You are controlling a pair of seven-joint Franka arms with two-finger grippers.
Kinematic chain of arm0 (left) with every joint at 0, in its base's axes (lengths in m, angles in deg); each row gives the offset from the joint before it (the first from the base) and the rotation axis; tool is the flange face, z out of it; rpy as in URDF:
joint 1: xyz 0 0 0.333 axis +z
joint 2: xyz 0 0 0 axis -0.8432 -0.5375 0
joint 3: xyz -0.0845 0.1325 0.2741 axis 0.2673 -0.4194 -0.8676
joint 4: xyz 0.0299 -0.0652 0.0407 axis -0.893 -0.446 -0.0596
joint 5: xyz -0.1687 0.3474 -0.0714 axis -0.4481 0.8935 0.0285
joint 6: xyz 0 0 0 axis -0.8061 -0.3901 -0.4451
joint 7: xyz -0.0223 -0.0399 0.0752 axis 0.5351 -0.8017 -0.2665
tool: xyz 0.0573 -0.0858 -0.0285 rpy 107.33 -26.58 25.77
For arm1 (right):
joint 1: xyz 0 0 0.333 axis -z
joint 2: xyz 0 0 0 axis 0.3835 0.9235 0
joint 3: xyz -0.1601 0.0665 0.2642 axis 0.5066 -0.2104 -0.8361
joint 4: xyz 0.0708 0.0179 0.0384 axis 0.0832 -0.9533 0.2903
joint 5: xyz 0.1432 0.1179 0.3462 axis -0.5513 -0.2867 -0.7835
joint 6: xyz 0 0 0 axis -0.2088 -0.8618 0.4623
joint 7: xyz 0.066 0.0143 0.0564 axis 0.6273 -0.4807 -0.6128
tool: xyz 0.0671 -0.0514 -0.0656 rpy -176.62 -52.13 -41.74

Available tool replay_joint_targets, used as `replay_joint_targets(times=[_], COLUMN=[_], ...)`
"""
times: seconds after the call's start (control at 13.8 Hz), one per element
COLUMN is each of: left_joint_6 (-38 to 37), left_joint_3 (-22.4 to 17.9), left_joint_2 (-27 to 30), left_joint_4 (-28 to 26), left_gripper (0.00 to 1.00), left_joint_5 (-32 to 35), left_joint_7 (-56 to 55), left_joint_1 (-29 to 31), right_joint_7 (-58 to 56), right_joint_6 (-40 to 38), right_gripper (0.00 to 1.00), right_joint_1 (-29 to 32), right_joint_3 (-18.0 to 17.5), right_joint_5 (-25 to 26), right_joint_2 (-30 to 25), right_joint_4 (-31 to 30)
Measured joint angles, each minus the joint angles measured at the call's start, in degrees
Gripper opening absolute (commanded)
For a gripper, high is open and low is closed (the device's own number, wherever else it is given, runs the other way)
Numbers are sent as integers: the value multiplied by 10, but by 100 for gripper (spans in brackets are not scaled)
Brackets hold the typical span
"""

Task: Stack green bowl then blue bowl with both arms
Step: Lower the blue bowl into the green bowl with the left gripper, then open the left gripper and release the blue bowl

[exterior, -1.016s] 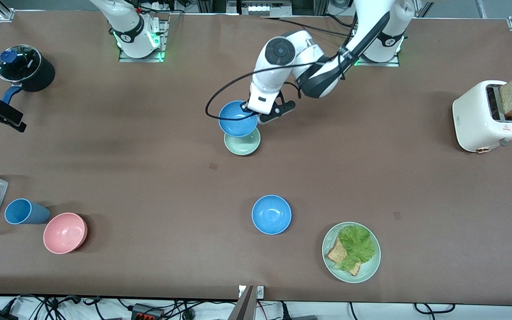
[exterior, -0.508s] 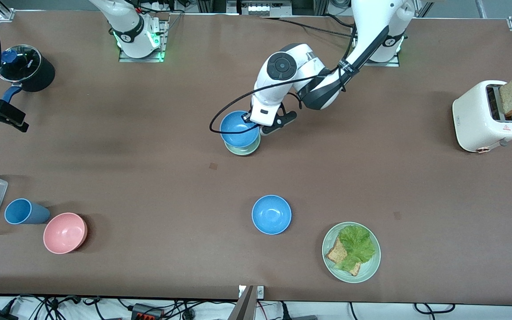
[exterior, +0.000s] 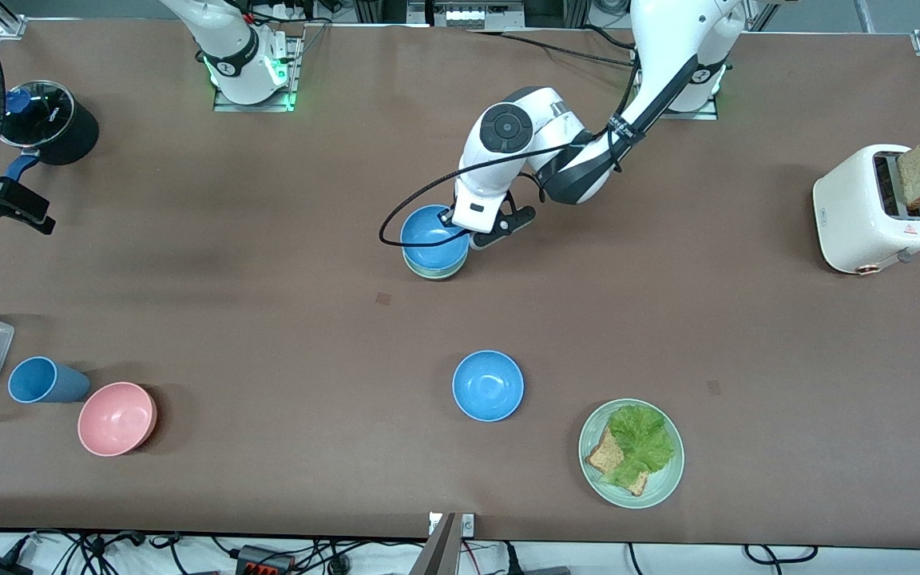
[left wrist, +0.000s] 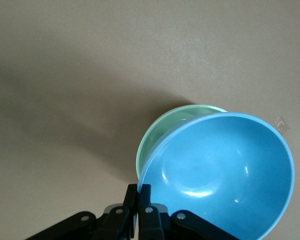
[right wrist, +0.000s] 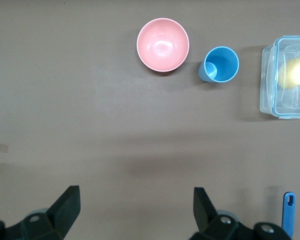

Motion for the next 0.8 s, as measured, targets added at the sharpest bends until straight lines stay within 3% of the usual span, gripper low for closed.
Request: replay_joint_targets(times=[0.29,0.44,0.51,0.8], left_joint_6=[0,0,0,-10], left_joint_3=[-2,-2,-2,-4], left_joint_2=[-10,-16,-18,-18], left_joint_4=[6,14,16,32], left_gripper=[8,32,36,37], left_joint_5=[1,1,1,1], left_joint_7=[0,-1,-1,-1], left_joint_1=[0,0,0,3], right_joint_7=[-2,-2,-2,-2], right_joint_6=[-4,-5,-8,-13], right_gripper=[100,100,100,100], right_joint_1=[-1,-2,-2,-2], right_joint_3=[0,-1,-1,0], right_joint_5=[0,0,0,0], right_joint_2=[0,0,0,3], right_joint_4=[0,0,0,0])
